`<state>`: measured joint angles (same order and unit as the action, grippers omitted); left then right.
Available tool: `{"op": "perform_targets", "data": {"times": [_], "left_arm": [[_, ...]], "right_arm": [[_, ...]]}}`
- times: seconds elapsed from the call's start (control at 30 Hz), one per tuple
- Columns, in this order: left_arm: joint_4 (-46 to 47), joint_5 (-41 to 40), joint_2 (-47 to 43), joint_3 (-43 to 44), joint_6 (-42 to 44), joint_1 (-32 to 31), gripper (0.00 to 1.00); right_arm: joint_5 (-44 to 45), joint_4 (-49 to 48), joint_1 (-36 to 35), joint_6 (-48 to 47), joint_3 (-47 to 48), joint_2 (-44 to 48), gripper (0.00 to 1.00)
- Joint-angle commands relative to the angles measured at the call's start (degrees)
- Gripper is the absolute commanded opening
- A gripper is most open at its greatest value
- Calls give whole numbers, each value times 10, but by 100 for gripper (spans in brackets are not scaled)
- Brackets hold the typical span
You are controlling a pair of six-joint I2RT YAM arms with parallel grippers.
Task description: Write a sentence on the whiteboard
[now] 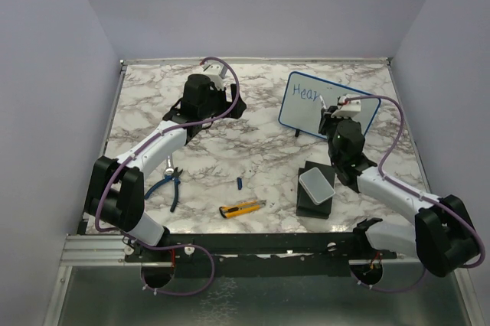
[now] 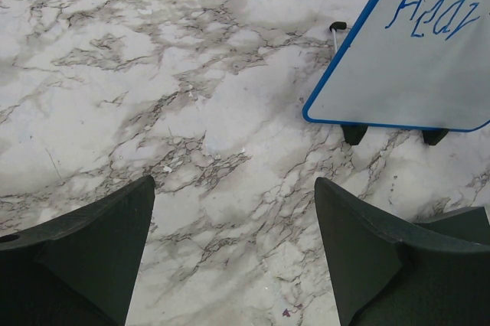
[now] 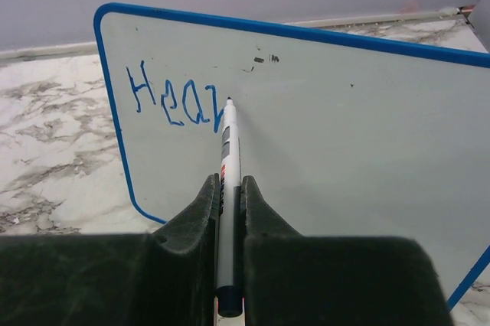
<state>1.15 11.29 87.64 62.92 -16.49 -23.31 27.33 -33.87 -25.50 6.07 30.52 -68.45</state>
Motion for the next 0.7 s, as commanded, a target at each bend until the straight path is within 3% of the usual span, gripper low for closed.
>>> {"op": "perform_targets", "data": {"times": [0.0, 0.67], "left_arm": [[8, 8, -15, -6, 1, 5, 86], [8, 9, -16, -6, -1, 5, 86]], "right_arm": [[-25, -21, 2, -13, -15, 41, 0], [11, -17, 2, 4, -11, 13, 0]]}}
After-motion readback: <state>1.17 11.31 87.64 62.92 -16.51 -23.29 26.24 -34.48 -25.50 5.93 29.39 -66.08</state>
